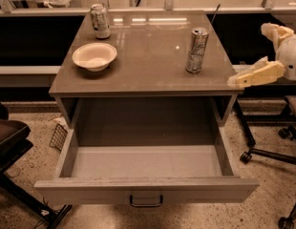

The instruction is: Place redbull can into top drawer

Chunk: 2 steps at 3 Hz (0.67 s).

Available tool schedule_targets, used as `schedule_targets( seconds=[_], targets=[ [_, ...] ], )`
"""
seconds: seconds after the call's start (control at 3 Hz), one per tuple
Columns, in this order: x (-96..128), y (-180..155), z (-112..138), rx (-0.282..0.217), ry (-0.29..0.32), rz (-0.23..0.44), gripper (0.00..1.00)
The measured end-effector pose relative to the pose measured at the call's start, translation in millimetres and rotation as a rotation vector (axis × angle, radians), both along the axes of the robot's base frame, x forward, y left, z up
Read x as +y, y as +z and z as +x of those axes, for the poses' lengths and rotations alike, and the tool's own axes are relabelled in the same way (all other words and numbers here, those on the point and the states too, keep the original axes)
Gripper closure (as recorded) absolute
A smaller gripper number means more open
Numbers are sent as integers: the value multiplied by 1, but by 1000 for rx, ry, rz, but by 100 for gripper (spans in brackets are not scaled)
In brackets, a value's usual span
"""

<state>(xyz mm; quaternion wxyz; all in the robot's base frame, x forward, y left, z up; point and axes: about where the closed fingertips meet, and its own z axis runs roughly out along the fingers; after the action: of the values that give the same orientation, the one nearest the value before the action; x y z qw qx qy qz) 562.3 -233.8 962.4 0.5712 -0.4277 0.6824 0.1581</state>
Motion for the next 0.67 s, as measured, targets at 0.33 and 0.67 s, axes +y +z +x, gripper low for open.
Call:
schedule_targets(
  seconds=[0.33, 0.67],
  targets=[
    [9, -3, 18, 19, -26, -8, 0],
    [21, -9, 81, 50, -107, 53, 0]
  ],
)
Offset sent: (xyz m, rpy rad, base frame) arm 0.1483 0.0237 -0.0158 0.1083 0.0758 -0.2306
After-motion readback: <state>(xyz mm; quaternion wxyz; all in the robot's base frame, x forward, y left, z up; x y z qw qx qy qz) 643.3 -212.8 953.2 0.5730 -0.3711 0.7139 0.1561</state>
